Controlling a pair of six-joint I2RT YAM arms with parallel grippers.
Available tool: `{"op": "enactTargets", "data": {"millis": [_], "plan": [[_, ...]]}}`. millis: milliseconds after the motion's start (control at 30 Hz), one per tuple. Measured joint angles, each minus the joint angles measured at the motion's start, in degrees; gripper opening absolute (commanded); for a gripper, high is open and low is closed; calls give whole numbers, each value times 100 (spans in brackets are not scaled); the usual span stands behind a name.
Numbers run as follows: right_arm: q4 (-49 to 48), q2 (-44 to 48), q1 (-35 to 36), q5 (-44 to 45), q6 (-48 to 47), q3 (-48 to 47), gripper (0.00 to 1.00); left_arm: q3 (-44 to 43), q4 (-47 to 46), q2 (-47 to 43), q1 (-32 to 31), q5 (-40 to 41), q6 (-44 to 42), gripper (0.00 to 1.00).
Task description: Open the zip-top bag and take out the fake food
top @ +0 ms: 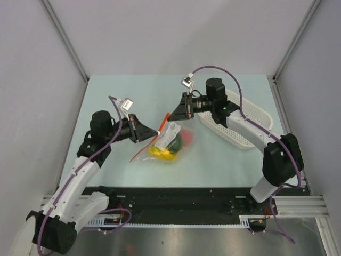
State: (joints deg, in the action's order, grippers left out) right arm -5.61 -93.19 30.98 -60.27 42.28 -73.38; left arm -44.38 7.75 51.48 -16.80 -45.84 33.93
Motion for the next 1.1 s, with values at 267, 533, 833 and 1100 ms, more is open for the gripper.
{"op": "enactTargets", "data": {"millis": [267,533,833,1100], "plan": [[-376,-2,-376,-35,278,11,0,341,664,-669,0,223,-146,0],[-1029,-190,-627,-72,695,15,0,540,1421,-1438,0,494,-151,0],[-1486,-560,-752,-55,1010,20,0,767,2277,-2179,0,697,-142,0],[-1738,-741,-769,-79,1161,22,0,1003,2754,-2813,0,820,-37,0]]}}
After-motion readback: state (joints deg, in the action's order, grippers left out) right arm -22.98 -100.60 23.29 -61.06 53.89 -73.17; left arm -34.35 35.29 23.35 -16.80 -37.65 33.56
